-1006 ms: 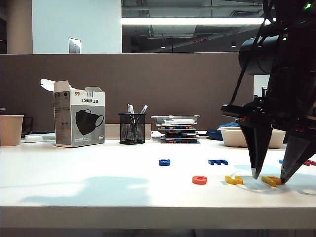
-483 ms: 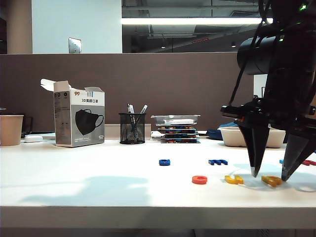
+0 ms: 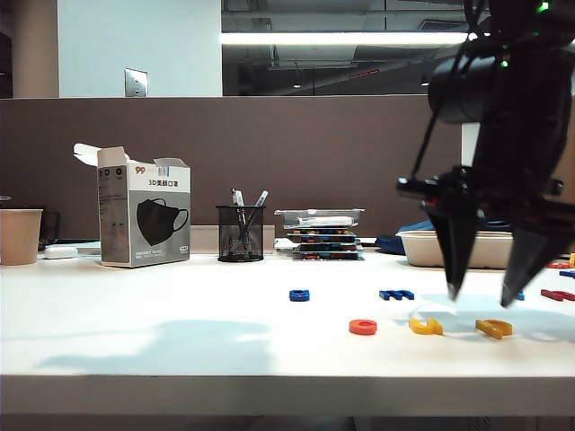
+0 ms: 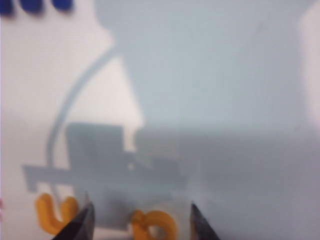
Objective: Select the appropriate letters from the row of letter magnets placed on the table to arrange into the word "cup".
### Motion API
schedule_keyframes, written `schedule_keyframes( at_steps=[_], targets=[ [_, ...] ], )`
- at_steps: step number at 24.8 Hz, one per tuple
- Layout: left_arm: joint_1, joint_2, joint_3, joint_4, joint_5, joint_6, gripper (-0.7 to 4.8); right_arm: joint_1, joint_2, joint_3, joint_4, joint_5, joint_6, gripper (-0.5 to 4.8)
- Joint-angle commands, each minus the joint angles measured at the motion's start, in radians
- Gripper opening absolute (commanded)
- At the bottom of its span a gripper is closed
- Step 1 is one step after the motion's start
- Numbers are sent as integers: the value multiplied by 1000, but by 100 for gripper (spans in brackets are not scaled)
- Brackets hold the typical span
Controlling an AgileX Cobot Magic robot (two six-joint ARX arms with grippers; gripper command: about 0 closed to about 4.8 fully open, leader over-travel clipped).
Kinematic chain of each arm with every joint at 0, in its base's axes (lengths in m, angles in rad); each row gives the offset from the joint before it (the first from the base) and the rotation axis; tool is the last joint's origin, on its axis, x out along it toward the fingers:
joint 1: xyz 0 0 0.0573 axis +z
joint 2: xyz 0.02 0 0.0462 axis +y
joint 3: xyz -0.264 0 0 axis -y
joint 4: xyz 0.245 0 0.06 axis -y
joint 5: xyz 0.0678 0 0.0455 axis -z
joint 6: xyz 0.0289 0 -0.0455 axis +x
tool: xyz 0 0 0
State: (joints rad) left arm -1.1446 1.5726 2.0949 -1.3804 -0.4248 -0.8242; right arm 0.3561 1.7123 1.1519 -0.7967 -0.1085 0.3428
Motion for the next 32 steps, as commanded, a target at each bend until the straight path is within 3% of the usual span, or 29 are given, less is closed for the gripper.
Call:
schedule_keyframes(
  at_steps=[1, 3, 6, 10, 17, 27, 29, 30, 32],
  targets=[
    [0, -2, 2, 6, -8, 5, -5, 2, -5, 40, -16, 2, -4, 243],
    [0, -2, 2, 6, -8, 5, -5, 2, -5, 71, -26, 2, -8, 237],
    [0, -2, 2, 6, -8, 5, -5, 2, -6, 120, -39, 5, -36, 95],
    [0, -2, 2, 6, -8, 5, -5, -12, -11, 187, -55, 21, -75, -2],
    [0, -2, 2, 7, -8, 5, -5, -105, -29, 337, -143, 37, -187, -1],
    [1, -2, 2, 69, -10, 5, -5, -342, -326, 359, -131, 50, -208, -1],
    [2, -2, 3, 124, -35, 86, -5, -369, -392, 358, -138, 50, -214, -1],
    [20, -2, 3, 186, -36, 250, -5, -383, -431, 357, -143, 52, -214, -1],
    [63, -2, 3, 274, -35, 432, -5, -391, -486, 343, -142, 55, -213, -1]
  ],
)
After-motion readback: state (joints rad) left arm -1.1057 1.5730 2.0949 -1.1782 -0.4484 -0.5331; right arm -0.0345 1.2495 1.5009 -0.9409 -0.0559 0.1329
